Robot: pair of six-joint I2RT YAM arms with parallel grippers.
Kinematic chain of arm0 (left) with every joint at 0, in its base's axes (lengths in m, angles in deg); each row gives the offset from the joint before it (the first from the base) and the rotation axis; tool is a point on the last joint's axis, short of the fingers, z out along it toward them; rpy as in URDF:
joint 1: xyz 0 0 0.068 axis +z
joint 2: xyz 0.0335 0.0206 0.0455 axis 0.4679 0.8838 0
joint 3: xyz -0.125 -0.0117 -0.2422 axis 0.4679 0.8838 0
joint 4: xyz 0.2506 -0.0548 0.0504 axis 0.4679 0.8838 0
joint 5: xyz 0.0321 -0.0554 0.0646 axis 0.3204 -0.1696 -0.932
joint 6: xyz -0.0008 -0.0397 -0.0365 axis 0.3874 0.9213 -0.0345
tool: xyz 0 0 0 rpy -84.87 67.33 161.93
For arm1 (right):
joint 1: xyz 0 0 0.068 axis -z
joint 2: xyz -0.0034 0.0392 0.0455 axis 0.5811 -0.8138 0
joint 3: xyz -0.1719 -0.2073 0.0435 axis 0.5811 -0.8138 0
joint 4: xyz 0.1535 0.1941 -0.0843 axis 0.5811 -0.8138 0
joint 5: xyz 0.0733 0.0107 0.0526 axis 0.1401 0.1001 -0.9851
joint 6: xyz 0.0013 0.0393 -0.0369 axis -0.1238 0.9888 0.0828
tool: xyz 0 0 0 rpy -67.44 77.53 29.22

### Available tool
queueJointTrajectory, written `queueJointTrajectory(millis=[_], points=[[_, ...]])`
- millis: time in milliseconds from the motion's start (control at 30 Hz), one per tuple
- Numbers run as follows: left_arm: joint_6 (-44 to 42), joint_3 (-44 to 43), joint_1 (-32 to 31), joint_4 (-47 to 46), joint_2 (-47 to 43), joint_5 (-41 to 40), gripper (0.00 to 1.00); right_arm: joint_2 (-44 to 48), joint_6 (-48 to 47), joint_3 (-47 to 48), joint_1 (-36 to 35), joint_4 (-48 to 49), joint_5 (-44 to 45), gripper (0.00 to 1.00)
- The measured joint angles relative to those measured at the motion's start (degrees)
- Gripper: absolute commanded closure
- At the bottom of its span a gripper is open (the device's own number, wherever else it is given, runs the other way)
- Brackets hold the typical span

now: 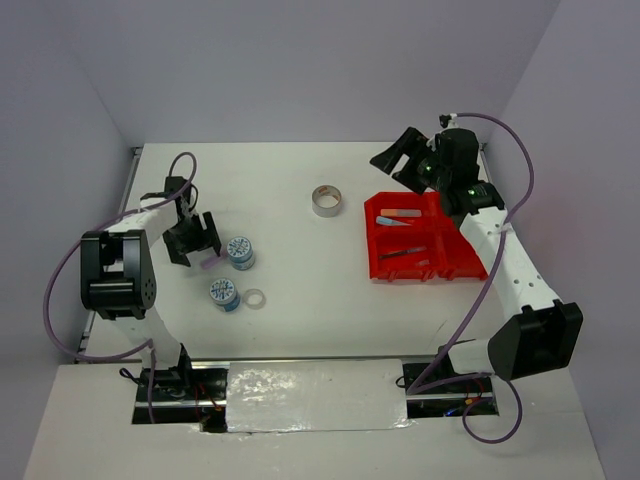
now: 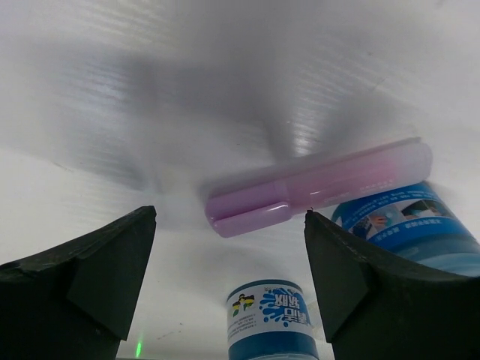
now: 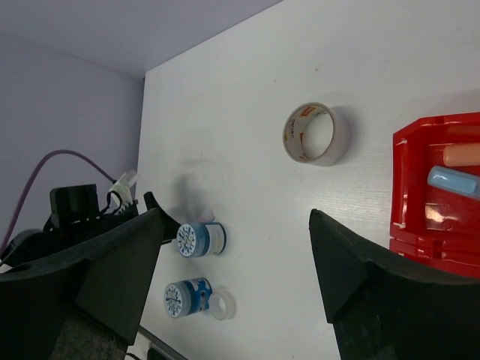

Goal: Sort the stationery into containers
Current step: Pick up the pen from the center of the board.

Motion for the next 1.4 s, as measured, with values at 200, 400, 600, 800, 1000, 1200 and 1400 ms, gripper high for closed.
queueJointTrajectory(millis=[200, 400, 600, 800, 1000, 1200, 1400], points=[[-1.64, -0.02, -0.11, -3.19, -0.42, 4.17, 0.09, 0.07, -0.13, -1.14, -0.07, 0.13, -2.14, 0.13], [-2.99, 0.00, -0.24, -4.11, -0.42, 5.22, 0.11, 0.42, -0.13, -1.20, -0.04, 0.24, -3.17, 0.13], [-3.26, 0.02, -0.94, -4.28, -0.02, 4.61, 0.14, 1.01, -0.09, -1.20, -0.07, 0.44, -3.87, 0.12], [-3.21, 0.48, -3.37, -4.20, 1.51, 2.14, 0.14, 1.03, 0.13, -1.20, -0.07, 0.55, -4.63, 0.12], [-2.75, 1.20, -3.69, -4.52, 1.66, 0.26, 0.26, 1.01, 0.35, -1.20, -0.31, 0.96, -5.09, 0.11], [-1.49, 1.11, -5.22, -4.42, 2.43, -4.90, 0.45, 1.01, 0.79, -1.20, -0.37, 1.79, -5.79, 0.11], [-0.35, 0.33, -5.33, -3.54, 3.13, -6.25, 1.00, 1.01, 1.03, -1.20, -0.44, 1.86, -6.58, 0.10]])
